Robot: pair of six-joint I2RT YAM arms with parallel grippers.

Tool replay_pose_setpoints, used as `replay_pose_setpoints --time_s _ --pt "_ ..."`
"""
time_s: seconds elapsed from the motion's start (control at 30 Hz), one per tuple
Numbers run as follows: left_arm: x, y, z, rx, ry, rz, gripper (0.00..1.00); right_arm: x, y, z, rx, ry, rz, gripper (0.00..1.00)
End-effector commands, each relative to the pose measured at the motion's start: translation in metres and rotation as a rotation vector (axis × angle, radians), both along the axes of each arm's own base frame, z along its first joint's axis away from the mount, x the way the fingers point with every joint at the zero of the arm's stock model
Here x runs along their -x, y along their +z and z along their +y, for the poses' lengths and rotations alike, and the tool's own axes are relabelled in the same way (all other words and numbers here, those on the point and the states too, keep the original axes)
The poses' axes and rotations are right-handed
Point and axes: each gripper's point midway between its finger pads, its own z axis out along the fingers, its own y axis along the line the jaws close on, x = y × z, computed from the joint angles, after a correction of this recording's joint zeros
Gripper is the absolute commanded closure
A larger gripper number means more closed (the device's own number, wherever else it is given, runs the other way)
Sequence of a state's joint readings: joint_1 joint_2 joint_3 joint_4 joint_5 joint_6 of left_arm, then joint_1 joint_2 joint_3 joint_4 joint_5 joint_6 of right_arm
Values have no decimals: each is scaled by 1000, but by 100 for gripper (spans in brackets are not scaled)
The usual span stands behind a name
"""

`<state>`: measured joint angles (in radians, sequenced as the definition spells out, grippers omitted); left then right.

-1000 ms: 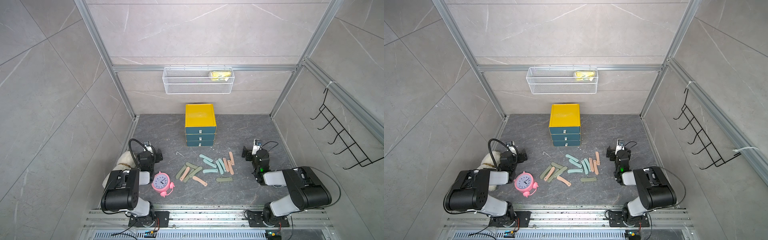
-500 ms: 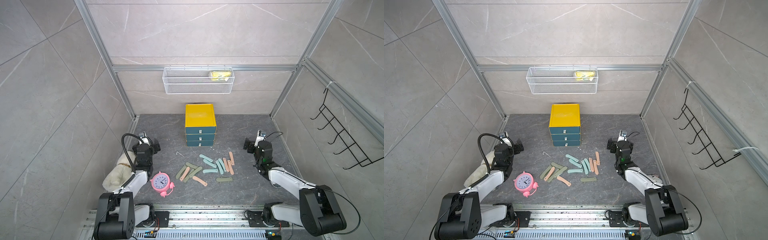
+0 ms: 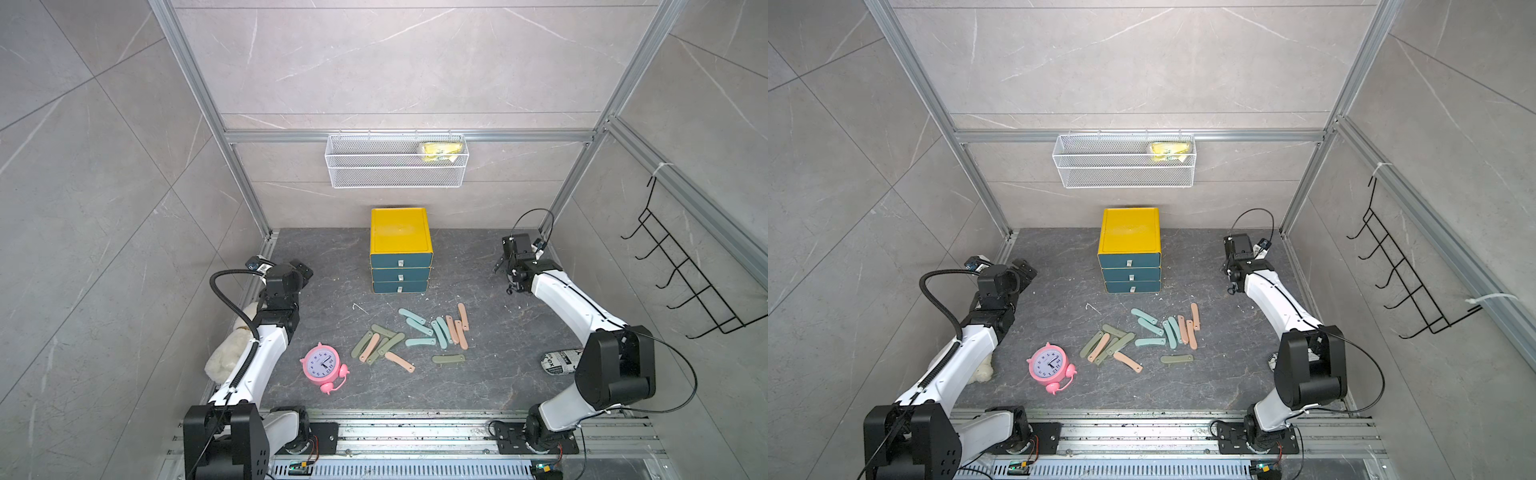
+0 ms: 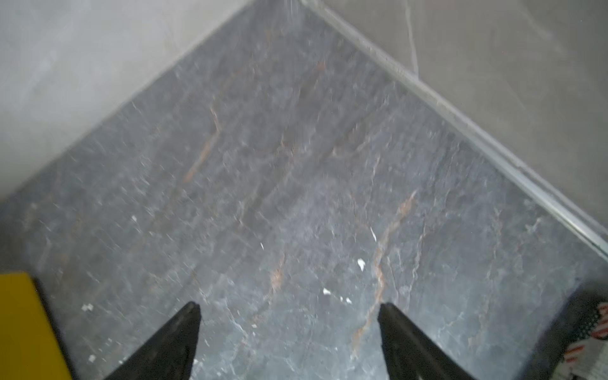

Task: Place the fruit knives into the drawer by color
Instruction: Adjust the storage box at the center of the board.

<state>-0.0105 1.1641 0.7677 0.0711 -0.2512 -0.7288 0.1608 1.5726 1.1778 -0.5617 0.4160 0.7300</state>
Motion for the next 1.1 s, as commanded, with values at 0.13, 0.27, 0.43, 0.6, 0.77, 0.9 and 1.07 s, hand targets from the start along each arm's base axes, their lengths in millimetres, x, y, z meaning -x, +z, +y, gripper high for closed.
replay_pose_setpoints --time_s 0.13,0.27,0.43,0.6,0.77,0.9,1.07 --pt "-8 44 -58 174 -300 -200 0 29 65 56 -99 262 -376 16" --pt "-14 41 -79 205 -389 -115 0 36 87 61 -140 292 -448 11" --pt "-12 44 -113 194 -521 -81 1 29 68 97 -229 450 -264 39" --pt "-15 56 -148 169 -652 -85 1 23 94 134 -360 535 -452 25" --pt "-26 63 -194 112 -786 -34 2 -2 108 177 -429 634 -437 26" --pt "-36 70 -227 111 -896 -46 2 -23 114 204 -451 635 -451 24" --pt "-49 62 -233 40 -856 -9 7 -47 119 234 -432 624 -412 19"
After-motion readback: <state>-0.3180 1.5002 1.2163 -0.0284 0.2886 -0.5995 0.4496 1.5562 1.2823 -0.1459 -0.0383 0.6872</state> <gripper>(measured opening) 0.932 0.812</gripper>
